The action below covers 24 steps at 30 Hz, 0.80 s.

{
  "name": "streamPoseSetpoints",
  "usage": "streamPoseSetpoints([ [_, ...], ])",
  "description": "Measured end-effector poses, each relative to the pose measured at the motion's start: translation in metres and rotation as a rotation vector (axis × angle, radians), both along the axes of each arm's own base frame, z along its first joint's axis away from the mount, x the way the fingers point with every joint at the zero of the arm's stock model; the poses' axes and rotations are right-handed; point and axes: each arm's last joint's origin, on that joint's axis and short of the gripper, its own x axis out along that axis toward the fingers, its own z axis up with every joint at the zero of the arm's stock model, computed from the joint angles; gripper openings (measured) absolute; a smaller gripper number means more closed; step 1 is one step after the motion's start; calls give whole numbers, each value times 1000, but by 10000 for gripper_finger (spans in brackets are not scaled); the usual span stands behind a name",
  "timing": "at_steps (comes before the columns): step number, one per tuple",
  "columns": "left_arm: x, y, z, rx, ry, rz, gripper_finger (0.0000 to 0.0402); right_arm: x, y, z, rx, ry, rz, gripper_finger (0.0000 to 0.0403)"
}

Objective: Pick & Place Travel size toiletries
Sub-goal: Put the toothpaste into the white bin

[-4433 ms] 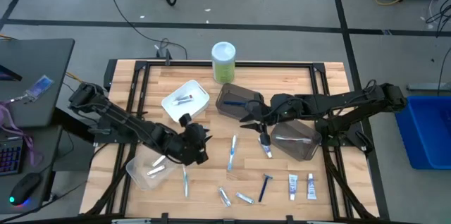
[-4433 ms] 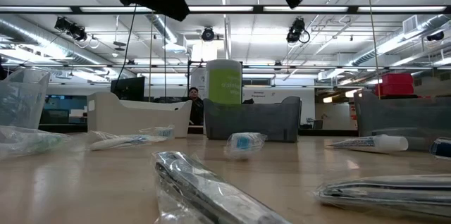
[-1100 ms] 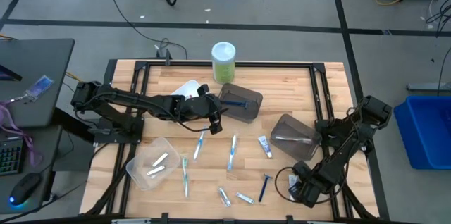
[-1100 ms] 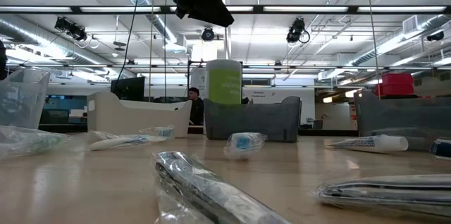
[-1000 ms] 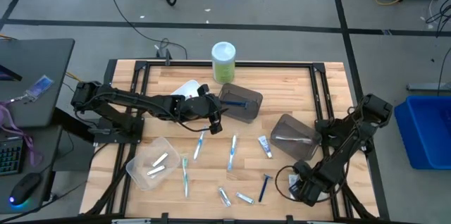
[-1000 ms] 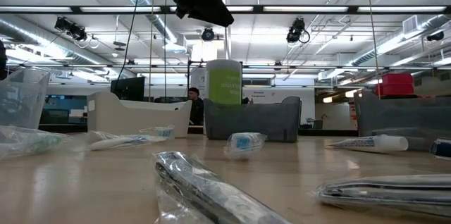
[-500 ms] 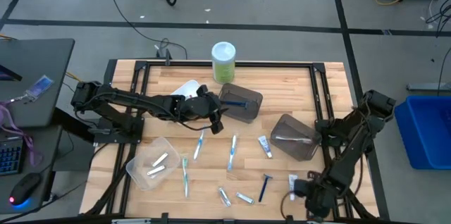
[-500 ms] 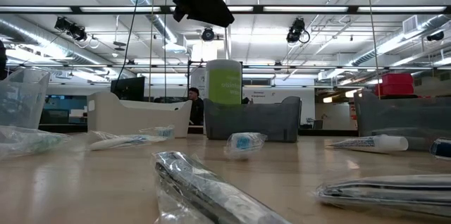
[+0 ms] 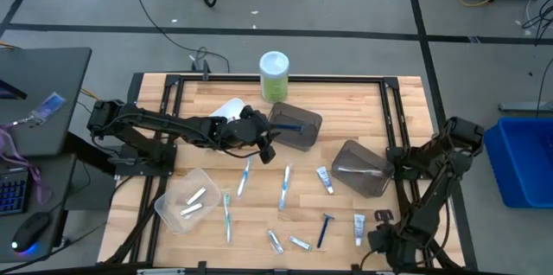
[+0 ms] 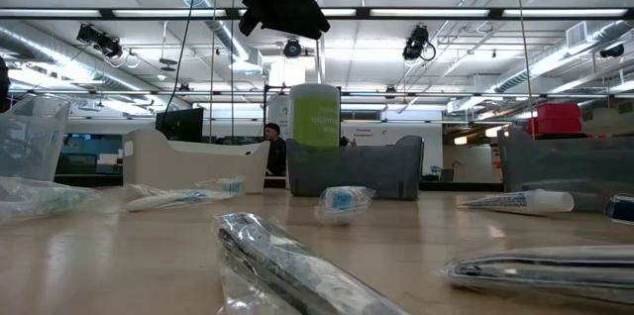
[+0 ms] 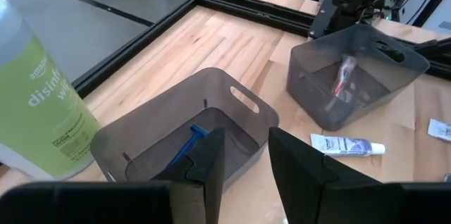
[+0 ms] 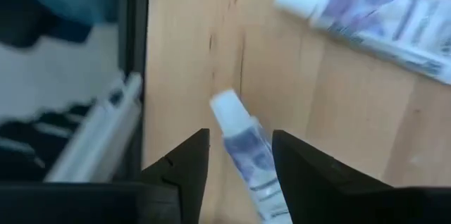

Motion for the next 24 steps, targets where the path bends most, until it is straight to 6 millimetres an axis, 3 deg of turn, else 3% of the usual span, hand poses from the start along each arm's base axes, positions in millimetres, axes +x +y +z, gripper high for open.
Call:
streamPoseSetpoints([
  [6,0,0,0,-26,-12,14,116,-5,-1,-22,-27,-22,210,177],
  [13,0,0,0,-47,-22,23,116,-7,-5,-32,-42,-56,294,187],
  [18,0,0,0,-48,-22,23,116,-6,-4,-32,-12,-41,265,192],
  [24,0,0,0,-48,-20,23,116,-5,-3,-30,27,3,55,188],
])
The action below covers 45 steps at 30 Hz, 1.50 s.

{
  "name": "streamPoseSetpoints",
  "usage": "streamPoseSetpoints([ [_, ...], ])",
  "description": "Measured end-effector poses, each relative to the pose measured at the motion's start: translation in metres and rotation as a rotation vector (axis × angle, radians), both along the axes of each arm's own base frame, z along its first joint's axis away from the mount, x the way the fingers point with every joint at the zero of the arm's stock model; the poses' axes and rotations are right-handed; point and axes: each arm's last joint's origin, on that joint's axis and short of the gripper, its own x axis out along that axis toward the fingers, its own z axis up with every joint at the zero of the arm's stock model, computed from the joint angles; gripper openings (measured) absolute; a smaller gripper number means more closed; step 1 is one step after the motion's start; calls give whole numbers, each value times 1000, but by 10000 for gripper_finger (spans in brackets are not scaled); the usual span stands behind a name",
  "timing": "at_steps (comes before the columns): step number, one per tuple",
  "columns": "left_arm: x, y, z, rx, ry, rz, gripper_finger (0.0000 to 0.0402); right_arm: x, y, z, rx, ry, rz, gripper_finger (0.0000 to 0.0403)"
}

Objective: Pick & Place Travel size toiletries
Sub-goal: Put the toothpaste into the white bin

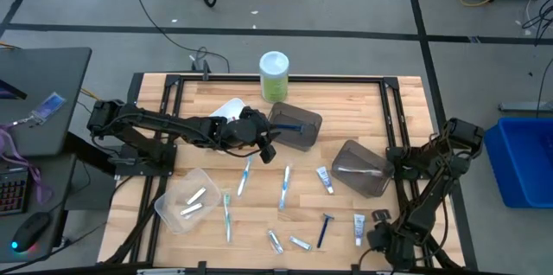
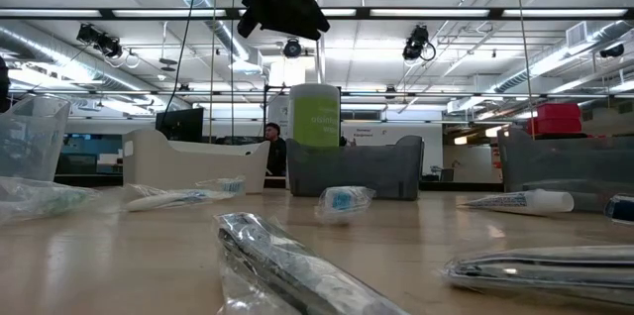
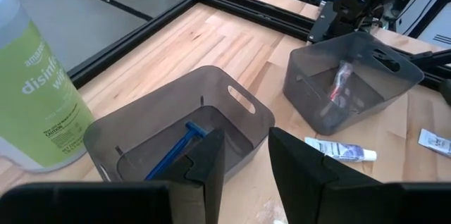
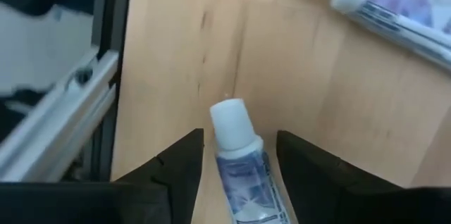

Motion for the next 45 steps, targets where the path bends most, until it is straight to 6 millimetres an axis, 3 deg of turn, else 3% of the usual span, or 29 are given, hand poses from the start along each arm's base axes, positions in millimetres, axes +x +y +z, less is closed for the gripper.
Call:
streamPoseSetpoints([
  [9,0,0,0,30,16,-17,116,0,-1,3,5,-5,-71,175],
  [22,0,0,0,82,41,-45,116,-2,-3,2,-45,-56,87,118],
  [31,0,0,0,115,57,-63,116,16,-12,6,-28,-49,-126,90],
  [35,0,0,0,112,55,-62,116,34,-24,22,-4,-123,-307,89],
  [41,0,0,0,109,54,-66,116,58,-48,60,99,-248,-434,88],
  [45,0,0,0,54,25,-44,116,69,-68,75,-94,-539,-381,89],
])
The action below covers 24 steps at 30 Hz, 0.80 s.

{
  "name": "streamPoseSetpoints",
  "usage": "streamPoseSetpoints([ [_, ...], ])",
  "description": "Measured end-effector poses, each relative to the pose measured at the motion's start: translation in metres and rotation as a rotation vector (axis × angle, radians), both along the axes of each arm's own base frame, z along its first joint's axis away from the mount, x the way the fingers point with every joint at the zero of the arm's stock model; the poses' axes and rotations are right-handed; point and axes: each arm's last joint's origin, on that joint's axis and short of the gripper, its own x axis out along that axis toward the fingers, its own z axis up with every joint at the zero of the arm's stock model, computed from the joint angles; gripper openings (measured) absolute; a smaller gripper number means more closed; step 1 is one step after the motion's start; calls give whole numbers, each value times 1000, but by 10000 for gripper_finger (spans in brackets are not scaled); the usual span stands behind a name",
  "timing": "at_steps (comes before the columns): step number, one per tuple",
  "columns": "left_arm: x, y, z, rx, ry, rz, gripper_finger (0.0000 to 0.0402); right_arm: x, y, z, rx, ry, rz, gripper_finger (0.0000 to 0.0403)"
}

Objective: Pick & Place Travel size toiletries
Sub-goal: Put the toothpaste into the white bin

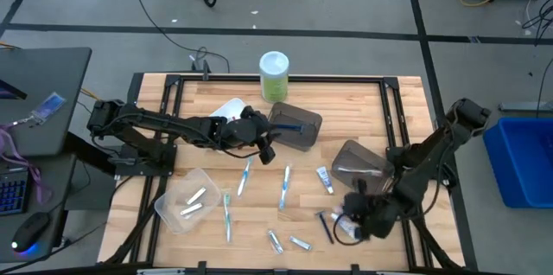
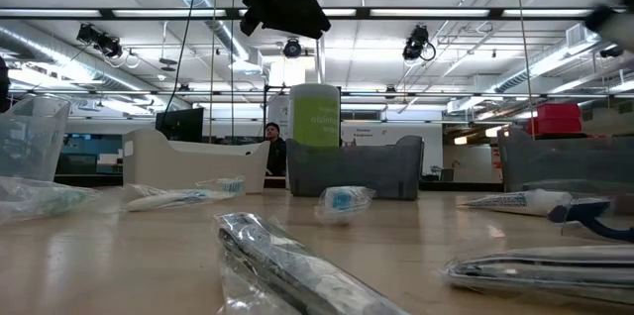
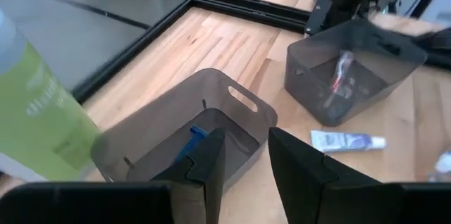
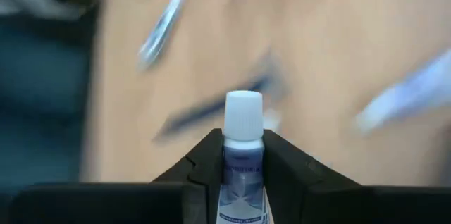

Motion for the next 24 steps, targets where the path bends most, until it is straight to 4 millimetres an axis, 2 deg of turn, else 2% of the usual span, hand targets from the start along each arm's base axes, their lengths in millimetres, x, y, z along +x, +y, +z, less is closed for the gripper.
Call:
streamPoseSetpoints([
  [5,1,-2,0,-192,-65,24,116,23,-27,9,-586,-281,-106,89],
  [8,1,-3,0,-231,-76,4,116,41,-47,11,-738,-266,-162,89],
  [11,3,-3,4,-194,-102,-22,116,59,-71,5,-740,-209,-208,90],
  [17,6,-4,12,-73,-142,-96,116,91,-115,-5,-580,-221,-314,90],
  [21,6,-4,11,-77,-136,-96,116,101,-131,-7,-544,-224,-339,91],
  [24,14,-5,-1,-75,-103,-89,116,103,-138,-7,-537,-218,-346,92],
])
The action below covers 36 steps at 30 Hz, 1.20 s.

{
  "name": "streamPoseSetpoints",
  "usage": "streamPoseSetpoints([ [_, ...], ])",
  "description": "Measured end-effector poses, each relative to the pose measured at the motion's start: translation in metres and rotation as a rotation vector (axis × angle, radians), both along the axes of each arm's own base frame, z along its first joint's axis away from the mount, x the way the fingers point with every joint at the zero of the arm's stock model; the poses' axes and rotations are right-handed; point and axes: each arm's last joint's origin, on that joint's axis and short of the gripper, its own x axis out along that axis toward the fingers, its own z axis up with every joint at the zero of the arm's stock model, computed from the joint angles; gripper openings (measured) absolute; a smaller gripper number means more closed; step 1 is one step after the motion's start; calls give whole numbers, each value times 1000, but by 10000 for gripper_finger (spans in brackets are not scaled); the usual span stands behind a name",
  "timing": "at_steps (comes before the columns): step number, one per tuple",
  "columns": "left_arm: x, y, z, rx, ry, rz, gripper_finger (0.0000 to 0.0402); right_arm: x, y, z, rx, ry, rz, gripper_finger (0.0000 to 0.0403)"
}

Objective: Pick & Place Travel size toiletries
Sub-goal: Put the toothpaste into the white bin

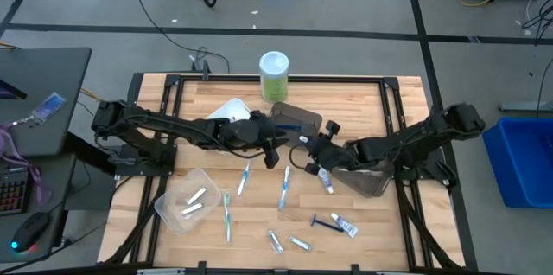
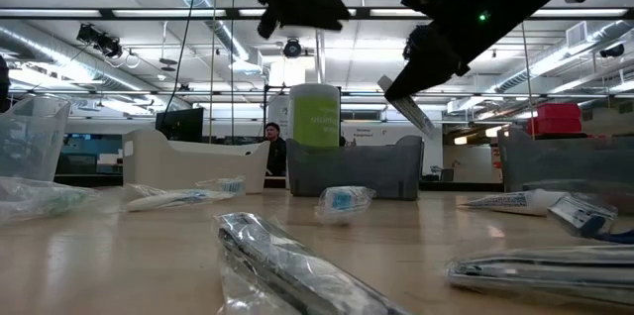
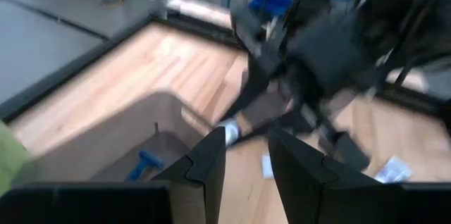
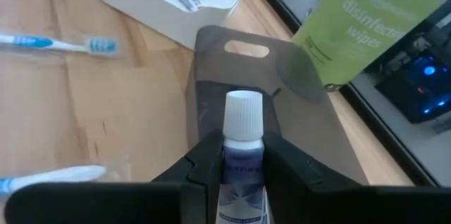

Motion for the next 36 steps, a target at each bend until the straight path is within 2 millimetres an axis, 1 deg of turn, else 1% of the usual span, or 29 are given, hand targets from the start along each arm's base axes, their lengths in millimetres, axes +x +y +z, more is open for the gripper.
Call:
streamPoseSetpoints([
  [6,24,1,-39,-14,55,32,116,2,-5,1,-31,16,14,93],
  [8,29,3,-44,-28,35,46,117,2,-5,1,-49,33,27,94],
  [11,34,8,-43,-68,-19,64,125,2,-5,1,-77,51,48,94],
  [13,34,12,-46,-87,-6,82,133,3,-5,3,-100,47,66,95],
  [17,34,18,-46,-124,-20,114,147,8,-4,8,-133,2,94,98],
  [20,34,18,-45,-136,-35,122,153,10,-4,11,-150,-23,105,98],
  [26,35,17,-42,-143,-62,103,151,11,-3,13,-172,-27,143,97],
  [36,36,17,-40,-137,-83,103,153,13,-10,15,-157,-48,120,92],
])
